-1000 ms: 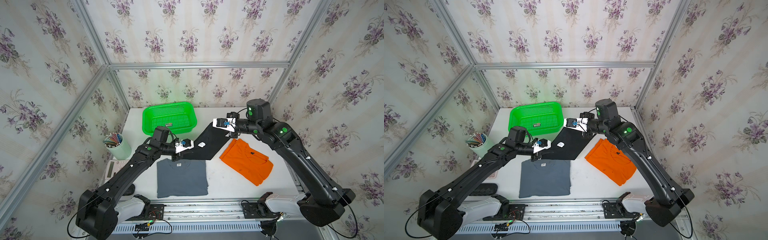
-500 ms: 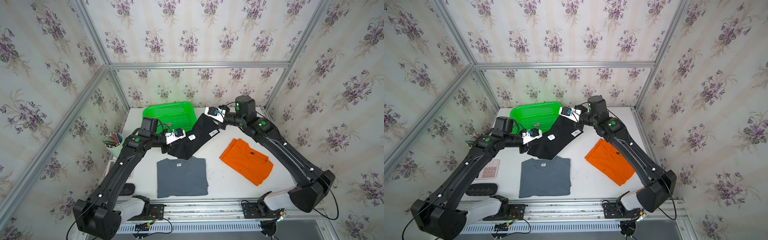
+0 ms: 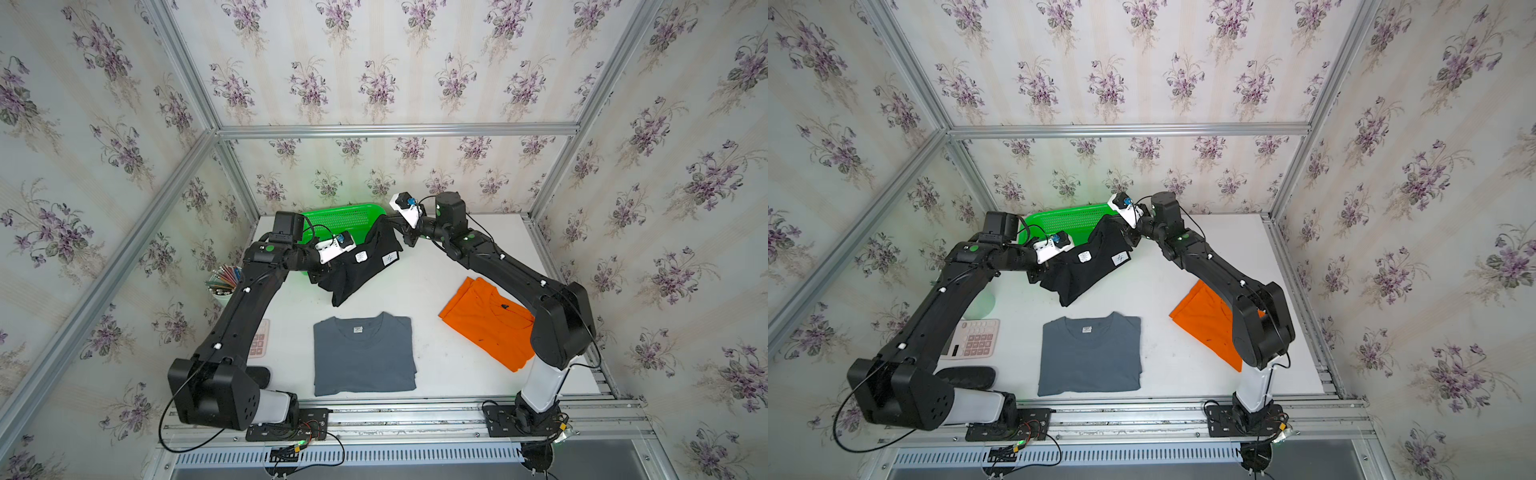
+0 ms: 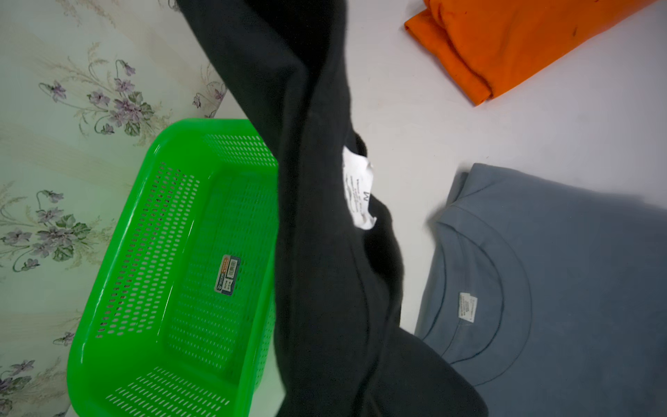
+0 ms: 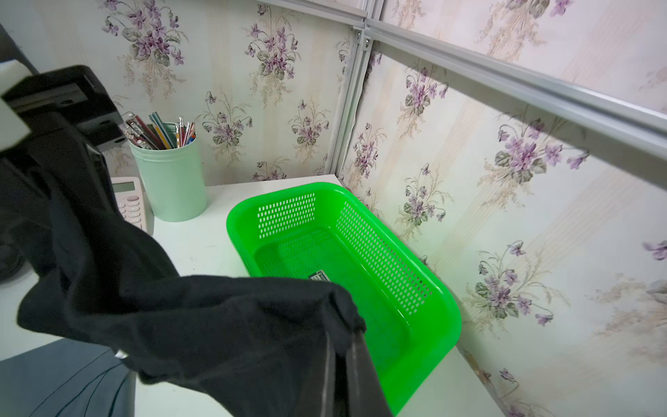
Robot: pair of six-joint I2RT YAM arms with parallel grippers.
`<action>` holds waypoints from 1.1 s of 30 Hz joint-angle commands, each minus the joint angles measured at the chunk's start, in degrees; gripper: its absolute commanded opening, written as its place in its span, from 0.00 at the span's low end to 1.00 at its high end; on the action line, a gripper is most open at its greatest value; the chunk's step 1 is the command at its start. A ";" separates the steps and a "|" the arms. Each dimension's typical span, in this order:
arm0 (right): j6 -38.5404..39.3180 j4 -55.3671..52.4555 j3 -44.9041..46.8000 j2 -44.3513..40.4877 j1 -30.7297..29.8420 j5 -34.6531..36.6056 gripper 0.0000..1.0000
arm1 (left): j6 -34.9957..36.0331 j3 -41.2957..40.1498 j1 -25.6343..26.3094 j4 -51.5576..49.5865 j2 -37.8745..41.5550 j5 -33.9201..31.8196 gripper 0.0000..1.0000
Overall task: Put the folded t-shirts into the basket
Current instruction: Pick up the T-shirt from the center of the board, then move the bin to the center of the board.
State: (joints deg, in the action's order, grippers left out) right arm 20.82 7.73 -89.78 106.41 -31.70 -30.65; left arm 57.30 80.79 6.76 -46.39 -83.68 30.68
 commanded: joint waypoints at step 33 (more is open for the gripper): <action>-21.63 -10.71 0.80 14.32 6.68 22.57 0.00 | -11.55 22.93 7.65 5.25 -41.93 0.18 0.00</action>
State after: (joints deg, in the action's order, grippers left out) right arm -1.54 -3.75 -91.90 123.55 -26.28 -9.58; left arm 48.99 102.83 12.99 -40.49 -124.60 26.72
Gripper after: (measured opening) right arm 0.068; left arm 0.094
